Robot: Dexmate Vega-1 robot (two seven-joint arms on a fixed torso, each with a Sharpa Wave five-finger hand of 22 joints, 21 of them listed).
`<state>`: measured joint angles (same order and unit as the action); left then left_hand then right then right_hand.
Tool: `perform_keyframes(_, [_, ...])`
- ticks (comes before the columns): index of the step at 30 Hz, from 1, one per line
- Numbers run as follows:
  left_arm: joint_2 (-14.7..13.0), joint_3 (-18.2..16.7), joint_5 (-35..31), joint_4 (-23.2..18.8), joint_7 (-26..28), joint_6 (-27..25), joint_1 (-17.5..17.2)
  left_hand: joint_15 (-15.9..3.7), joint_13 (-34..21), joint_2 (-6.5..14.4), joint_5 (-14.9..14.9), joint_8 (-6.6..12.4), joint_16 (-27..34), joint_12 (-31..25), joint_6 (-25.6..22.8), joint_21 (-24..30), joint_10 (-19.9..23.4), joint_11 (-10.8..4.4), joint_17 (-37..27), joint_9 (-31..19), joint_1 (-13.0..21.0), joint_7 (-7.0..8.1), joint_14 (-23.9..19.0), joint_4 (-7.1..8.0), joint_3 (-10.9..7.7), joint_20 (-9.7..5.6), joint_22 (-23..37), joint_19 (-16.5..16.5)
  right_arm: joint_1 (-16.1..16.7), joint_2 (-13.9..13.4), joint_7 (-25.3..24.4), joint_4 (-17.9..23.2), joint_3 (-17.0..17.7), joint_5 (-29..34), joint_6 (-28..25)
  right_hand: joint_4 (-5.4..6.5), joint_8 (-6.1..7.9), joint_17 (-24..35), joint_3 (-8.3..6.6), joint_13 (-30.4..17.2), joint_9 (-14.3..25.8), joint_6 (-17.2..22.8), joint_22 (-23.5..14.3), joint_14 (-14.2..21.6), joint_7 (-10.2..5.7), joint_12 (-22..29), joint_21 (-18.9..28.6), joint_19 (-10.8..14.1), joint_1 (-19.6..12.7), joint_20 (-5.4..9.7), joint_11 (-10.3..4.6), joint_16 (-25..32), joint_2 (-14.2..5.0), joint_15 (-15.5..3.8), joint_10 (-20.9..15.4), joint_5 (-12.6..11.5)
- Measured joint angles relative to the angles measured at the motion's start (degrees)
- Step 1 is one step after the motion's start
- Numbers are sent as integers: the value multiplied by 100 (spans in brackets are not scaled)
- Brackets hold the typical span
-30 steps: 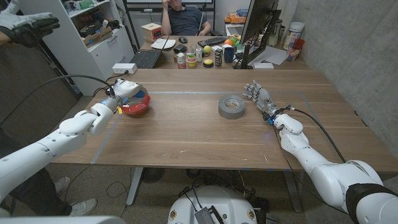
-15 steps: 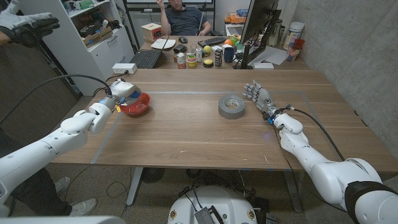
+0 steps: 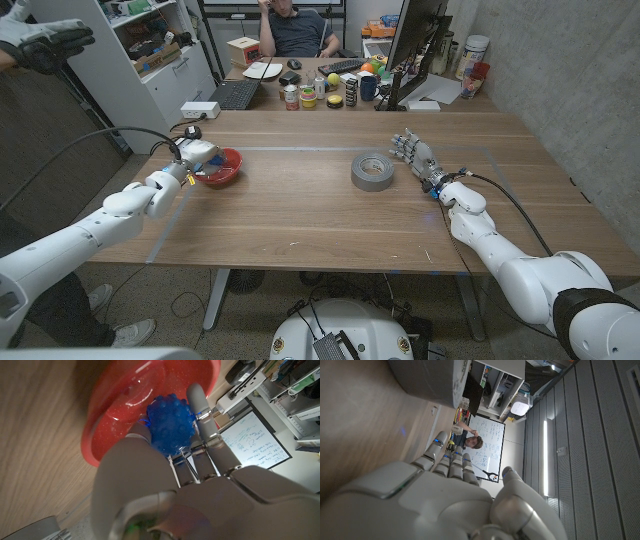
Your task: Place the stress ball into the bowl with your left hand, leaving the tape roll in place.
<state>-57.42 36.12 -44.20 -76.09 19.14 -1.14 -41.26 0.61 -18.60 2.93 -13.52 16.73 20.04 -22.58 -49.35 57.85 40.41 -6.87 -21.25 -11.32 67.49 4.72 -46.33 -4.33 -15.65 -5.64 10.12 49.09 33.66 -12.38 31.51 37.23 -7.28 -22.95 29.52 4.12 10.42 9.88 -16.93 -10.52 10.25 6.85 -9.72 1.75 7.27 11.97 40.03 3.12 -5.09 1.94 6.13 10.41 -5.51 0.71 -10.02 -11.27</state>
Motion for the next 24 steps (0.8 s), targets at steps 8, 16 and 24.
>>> perform_keyframes(8, [28, 211, 65, 183, -175, 222, 160, 10, 4, 3, 1, -16, -36, -38, -30, 0, 69, -12, 0, 0, 3, 31, -11, -9, -56, 0, 0, 0, -43, 16, 15, -65, -6, 12, 8, 0, 0, 0, 0, 0, 0, 0, 0, 0, 0, 0, -23, 1, 0, 1, 0, 0, 0, 0, 0, 0])
perform_keyframes(16, [10, 319, 100, 209, -401, 299, 261, -92, 66, 33, 11, -303, -299, 137, 352, -101, -175, 12, 110, -37, 32, 156, 90, -32, -81, 85, -19, -86, -33, 18, 19, -53, -2, 13, 17, 0, 0, 0, 0, 0, 0, 0, 0, 0, 0, 0, -22, 33, 0, 33, 0, 0, 0, 0, 0, 0])
perform_keyframes(24, [-54, 372, 126, 114, -761, 355, 302, -444, 245, -395, -31, -593, -823, 888, 1631, -792, -1177, 202, 266, -82, -502, 408, 943, 245, 177, 117, -80, -647, 7, 10, 17, 1, 8, 8, 17, 0, 0, 0, 0, 0, 0, 0, 0, 0, 0, 0, -22, 32, 0, 32, 0, 0, 0, 0, 0, 0])
